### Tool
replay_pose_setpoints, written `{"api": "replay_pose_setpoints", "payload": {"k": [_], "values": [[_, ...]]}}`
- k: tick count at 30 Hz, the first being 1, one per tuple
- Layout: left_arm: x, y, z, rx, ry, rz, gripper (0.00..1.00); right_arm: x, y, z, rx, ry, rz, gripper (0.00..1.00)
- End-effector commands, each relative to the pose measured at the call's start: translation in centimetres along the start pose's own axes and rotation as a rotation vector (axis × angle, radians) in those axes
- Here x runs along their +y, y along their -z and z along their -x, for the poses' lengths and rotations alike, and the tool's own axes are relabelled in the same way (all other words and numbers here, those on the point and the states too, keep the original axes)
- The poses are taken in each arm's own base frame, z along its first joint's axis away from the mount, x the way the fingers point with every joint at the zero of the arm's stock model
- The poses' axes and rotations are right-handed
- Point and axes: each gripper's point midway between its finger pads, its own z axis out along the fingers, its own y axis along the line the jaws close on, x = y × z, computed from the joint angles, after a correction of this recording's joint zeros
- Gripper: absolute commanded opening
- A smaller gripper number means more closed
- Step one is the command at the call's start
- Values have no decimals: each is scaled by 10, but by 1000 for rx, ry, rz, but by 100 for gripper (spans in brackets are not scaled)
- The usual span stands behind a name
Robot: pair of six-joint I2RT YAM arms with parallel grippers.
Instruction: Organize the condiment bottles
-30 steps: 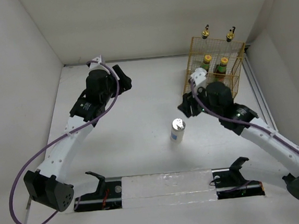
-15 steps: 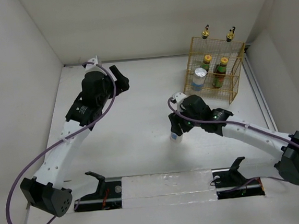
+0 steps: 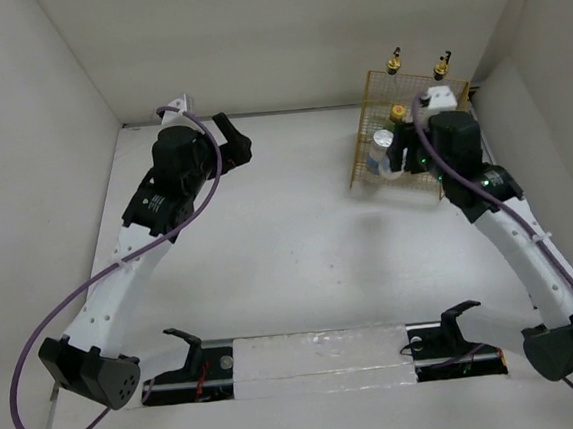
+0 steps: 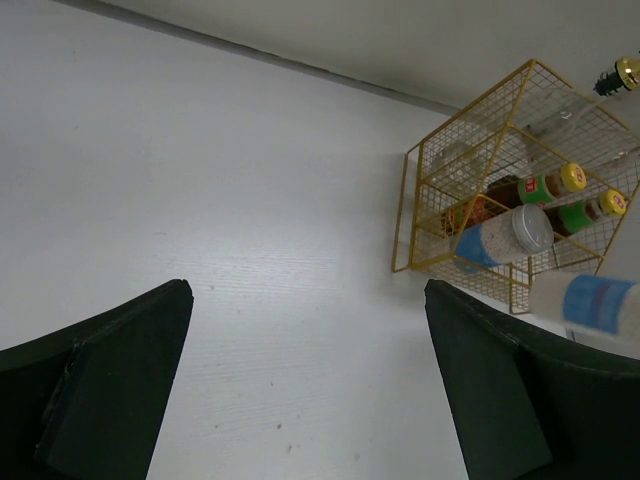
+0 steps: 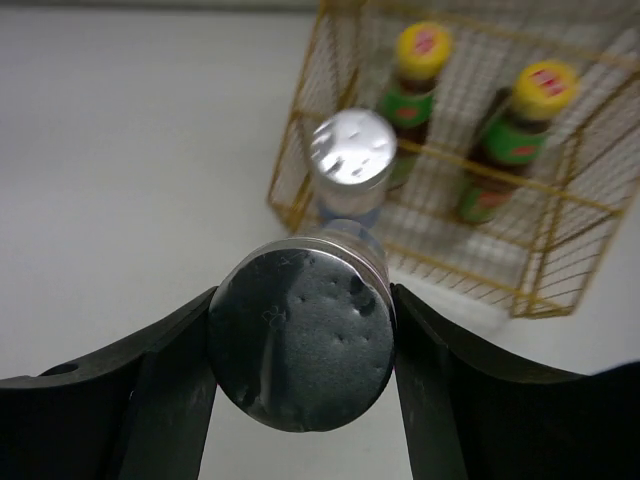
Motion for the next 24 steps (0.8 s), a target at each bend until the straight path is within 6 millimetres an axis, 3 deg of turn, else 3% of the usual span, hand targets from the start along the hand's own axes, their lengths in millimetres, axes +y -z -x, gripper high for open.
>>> {"api": "replay_pose_setpoints", "payload": {"k": [1, 2, 6, 13, 19, 24], "values": [[-23, 9, 25, -53, -5, -79, 100, -35, 8, 49, -121, -11, -91, 24], [-23, 9, 25, -53, -5, -79, 100, -52, 6, 56, -133, -31, -127, 24], [-21, 16, 25, -51, -5, -78, 100, -87, -14, 62, -136, -70, -173, 23], [-16, 23, 25, -62, -4, -61, 100, -130, -50, 66, -143, -108, -221, 22], [-14, 24, 23, -60, -4, -61, 100, -145, -72, 65, -144, -118, -223, 22], [-7, 21, 10, -35, -9, -45, 100, -148, -97, 27, -56, -130, -211, 22]]}}
